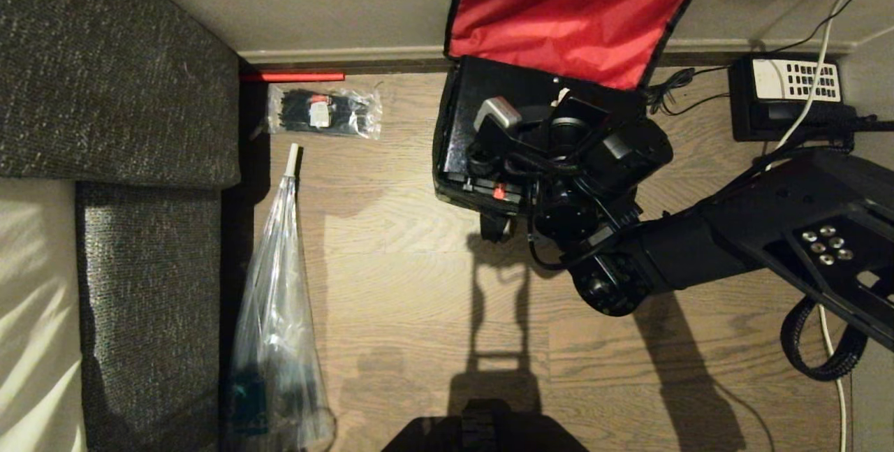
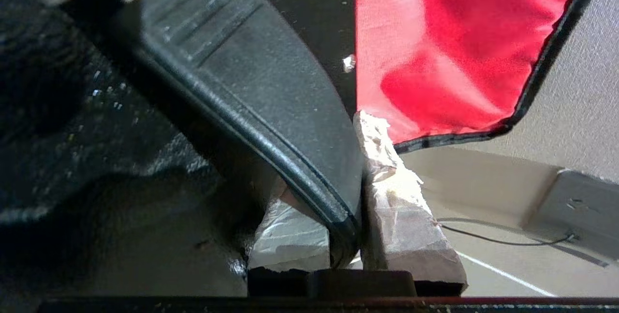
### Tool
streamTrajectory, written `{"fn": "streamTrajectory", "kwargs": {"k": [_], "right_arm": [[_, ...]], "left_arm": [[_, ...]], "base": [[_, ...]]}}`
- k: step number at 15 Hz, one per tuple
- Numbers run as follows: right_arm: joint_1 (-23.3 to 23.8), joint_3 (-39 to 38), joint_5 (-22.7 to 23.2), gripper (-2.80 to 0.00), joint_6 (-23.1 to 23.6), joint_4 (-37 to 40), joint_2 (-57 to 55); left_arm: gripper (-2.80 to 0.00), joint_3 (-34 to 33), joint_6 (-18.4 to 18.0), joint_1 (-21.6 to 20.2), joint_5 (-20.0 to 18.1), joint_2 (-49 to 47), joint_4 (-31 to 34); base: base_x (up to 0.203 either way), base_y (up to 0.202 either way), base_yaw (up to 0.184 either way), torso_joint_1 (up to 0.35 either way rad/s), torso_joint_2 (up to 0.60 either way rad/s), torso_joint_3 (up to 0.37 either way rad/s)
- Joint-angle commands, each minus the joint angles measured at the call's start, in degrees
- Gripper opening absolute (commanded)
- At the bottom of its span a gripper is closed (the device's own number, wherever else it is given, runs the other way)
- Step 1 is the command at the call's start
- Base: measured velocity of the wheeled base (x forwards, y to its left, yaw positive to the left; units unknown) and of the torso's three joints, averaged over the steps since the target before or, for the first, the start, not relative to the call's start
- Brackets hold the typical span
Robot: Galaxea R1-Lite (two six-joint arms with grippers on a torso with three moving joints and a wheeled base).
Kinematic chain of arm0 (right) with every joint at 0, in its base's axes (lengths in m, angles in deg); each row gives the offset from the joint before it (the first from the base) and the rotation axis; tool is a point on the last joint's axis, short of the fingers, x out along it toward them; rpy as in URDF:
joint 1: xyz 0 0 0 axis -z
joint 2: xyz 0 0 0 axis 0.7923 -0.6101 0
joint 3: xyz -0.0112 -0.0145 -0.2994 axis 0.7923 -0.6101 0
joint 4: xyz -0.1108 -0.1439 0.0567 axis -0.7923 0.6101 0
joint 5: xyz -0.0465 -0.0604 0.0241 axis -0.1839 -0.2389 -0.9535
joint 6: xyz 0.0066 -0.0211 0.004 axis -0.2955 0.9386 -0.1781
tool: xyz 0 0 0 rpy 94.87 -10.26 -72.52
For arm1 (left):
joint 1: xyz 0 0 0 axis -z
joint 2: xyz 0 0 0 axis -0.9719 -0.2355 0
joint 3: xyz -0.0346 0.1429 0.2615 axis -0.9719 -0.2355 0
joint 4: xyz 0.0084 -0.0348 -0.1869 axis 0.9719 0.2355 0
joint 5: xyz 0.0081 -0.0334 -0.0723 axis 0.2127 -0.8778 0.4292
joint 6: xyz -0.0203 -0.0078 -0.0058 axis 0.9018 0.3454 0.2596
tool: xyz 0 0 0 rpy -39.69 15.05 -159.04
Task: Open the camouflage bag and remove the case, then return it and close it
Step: Lift the black box
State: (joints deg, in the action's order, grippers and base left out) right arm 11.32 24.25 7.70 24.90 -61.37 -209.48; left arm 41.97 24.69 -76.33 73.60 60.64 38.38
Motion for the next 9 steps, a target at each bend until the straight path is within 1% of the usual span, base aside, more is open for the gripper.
{"fn": "streamTrajectory", "kwargs": {"k": [1,3,9], "right_arm": [[-1.09,-1.01,-0.17,-2.8,0.61,-0.57,2.64],[-1.62,-1.12,-0.15,-2.8,0.85,-0.22,3.35],[-2.38,-0.86,-0.15,-2.8,1.01,6.4,8.37]], "left_arm": [[-2.8,-0.01,0.02,0.04,0.05,0.0,0.0],[-2.8,-0.01,0.02,-0.05,0.05,0.0,0.0],[-2.8,-0.01,0.02,-0.04,0.05,0.01,0.0]], "base": [[0.0,0.0,0.0,0.0,0.0,0.0],[0.0,0.0,0.0,0.0,0.0,0.0],[0.0,0.0,0.0,0.0,0.0,0.0]]}}
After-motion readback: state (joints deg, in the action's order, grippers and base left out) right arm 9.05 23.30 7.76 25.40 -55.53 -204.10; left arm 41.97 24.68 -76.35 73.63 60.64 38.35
